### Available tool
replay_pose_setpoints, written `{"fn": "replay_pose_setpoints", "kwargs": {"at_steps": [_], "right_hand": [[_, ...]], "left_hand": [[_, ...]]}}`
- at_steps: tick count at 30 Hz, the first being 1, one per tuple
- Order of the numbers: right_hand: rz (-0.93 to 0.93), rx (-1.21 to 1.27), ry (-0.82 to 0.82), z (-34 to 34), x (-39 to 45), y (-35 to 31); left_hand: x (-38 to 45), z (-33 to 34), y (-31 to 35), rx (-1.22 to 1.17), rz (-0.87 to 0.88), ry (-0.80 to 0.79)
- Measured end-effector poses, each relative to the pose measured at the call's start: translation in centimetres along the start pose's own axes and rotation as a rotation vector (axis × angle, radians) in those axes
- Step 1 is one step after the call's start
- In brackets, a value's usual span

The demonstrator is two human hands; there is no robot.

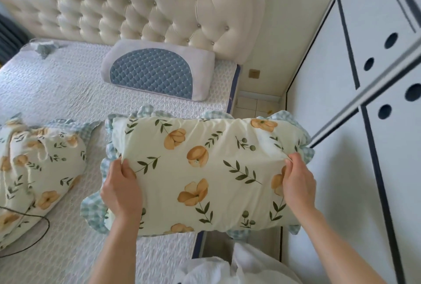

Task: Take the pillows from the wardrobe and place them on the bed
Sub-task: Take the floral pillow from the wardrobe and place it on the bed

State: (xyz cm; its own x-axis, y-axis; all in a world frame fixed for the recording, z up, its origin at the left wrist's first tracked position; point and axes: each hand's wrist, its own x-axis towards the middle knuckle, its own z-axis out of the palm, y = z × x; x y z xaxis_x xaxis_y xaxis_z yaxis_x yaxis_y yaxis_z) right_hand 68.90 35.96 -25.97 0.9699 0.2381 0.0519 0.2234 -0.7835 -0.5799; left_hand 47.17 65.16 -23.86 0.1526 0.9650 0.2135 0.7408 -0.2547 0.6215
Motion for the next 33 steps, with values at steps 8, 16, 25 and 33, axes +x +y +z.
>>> {"fn": "replay_pose_setpoints", "kwargs": {"at_steps": [8, 16, 25, 33], "right_hand": [[-0.046, 0.006, -0.036, 1.5, 14.2, -1.6], [-0.103, -0.031, -0.099, 6.5, 26.3, -5.8], [-0.137, -0.032, -0.160, 12.1, 37.8, -12.2], [-0.209, -0.015, -0.331, 16.8, 45.2, -16.2]], "left_hand": [[5.4, 8.1, 6.4, 0.037, -0.071, 0.025], [14.5, 15.7, 10.0, 0.084, -0.140, 0.034], [26.5, 22.2, 13.6, 0.098, -0.176, 0.041], [34.8, 25.8, 15.1, 0.097, -0.296, 0.023]]}}
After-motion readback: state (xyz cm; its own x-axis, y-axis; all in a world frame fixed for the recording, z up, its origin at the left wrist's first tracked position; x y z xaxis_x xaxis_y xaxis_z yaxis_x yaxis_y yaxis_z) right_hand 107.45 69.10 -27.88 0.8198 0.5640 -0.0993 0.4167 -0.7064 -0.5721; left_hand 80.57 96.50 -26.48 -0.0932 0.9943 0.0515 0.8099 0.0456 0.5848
